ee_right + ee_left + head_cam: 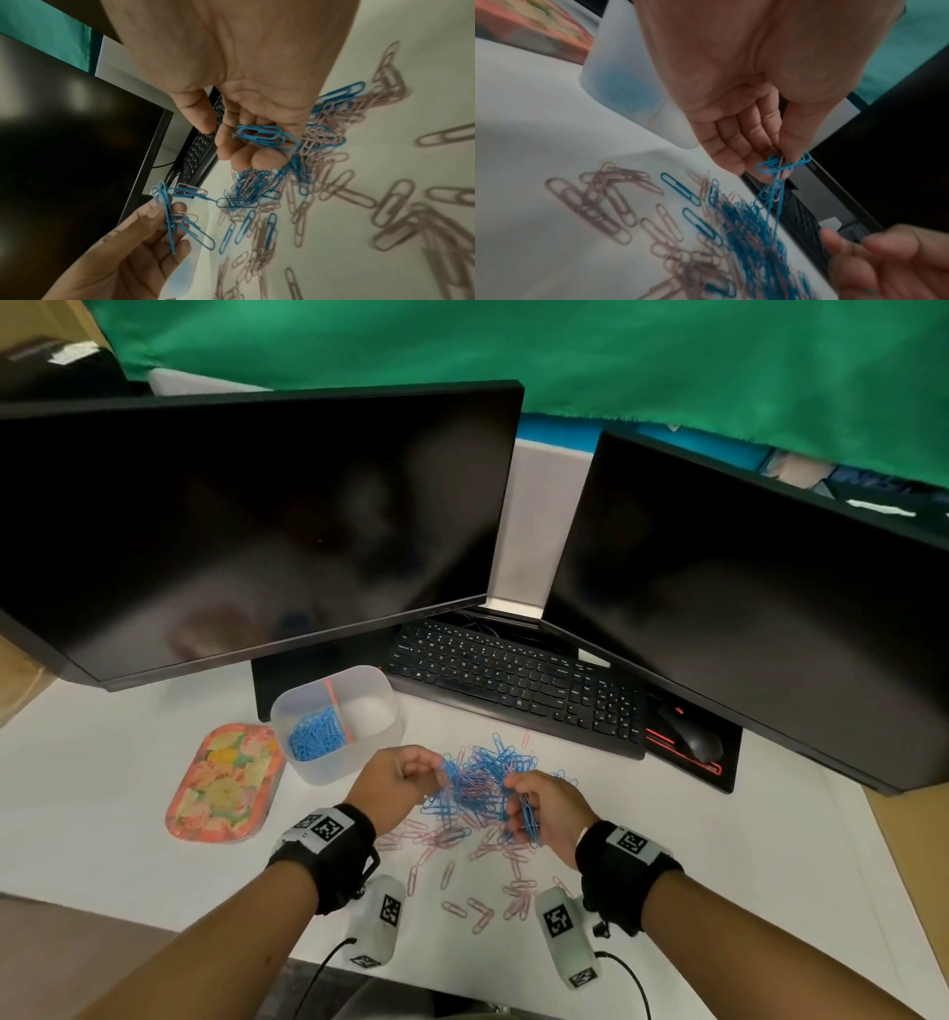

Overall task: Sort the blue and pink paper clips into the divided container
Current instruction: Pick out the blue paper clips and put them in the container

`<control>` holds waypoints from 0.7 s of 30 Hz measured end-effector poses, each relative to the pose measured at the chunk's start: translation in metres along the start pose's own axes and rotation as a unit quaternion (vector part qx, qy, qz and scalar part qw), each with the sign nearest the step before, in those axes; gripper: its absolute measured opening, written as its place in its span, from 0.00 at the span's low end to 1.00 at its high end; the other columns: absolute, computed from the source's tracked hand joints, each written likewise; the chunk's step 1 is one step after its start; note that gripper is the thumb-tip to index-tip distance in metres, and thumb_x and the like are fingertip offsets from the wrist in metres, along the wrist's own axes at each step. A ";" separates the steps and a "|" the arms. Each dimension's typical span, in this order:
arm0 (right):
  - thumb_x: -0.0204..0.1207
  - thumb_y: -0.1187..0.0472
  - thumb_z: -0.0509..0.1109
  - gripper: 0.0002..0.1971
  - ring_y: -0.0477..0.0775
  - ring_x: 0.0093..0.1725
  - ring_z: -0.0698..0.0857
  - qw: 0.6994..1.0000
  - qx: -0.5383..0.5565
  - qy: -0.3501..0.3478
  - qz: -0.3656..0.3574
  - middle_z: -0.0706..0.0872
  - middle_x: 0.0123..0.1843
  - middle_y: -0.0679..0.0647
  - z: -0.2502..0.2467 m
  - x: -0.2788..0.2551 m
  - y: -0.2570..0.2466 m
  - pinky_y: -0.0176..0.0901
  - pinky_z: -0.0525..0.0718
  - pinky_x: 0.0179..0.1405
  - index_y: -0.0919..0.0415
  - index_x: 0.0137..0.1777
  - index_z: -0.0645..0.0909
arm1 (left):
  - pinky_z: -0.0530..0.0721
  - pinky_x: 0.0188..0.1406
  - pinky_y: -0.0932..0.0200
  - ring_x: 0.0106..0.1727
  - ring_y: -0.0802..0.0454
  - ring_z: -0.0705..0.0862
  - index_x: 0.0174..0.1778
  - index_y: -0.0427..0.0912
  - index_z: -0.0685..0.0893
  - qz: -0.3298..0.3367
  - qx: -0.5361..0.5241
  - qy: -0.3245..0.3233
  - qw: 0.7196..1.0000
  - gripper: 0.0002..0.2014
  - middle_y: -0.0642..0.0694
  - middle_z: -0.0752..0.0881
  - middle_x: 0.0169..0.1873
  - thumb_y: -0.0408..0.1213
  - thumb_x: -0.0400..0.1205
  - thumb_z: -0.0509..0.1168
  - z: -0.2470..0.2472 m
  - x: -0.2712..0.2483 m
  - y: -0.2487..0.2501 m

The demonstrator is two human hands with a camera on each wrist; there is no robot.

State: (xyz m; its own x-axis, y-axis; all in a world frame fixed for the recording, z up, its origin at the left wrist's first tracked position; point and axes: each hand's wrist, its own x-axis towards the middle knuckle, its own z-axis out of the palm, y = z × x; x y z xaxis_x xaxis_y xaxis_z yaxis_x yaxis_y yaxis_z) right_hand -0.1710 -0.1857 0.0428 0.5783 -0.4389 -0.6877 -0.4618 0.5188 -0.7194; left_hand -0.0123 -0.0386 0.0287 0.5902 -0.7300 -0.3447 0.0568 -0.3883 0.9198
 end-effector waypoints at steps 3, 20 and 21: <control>0.79 0.65 0.61 0.07 0.57 0.26 0.76 1.000 0.016 -0.021 0.004 0.80 0.31 0.59 0.012 0.002 -0.009 0.45 0.73 0.26 0.67 0.50 0.78 | 0.86 0.31 0.64 0.29 0.60 0.86 0.48 0.32 0.86 -0.010 -0.043 0.011 0.999 0.04 0.49 0.90 0.30 0.26 0.80 0.68 -0.013 -0.003 0.011; 0.77 0.51 0.69 0.11 0.44 0.23 0.71 0.947 -0.278 -0.149 -0.062 0.76 0.25 0.44 0.064 0.004 -0.027 0.36 0.66 0.22 0.58 0.45 0.85 | 0.88 0.31 0.61 0.27 0.60 0.84 0.43 0.39 0.86 0.001 -0.035 0.016 0.999 0.04 0.52 0.87 0.26 0.25 0.78 0.69 -0.040 -0.009 0.020; 0.77 0.50 0.69 0.11 0.39 0.21 0.72 0.926 -0.336 -0.157 -0.074 0.77 0.22 0.42 0.064 0.000 -0.026 0.31 0.68 0.23 0.57 0.46 0.86 | 0.87 0.30 0.60 0.27 0.61 0.83 0.43 0.38 0.86 -0.002 -0.043 0.011 0.999 0.04 0.52 0.87 0.26 0.25 0.78 0.69 -0.035 -0.009 0.017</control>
State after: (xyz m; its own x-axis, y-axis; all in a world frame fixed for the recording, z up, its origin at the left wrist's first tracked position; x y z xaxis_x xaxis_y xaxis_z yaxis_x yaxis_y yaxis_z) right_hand -0.1163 -0.1522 0.0677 0.7872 -0.1799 -0.5899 -0.6146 -0.1503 -0.7744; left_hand 0.0117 -0.0193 0.0542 0.6067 -0.7158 -0.3457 0.1275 -0.3415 0.9312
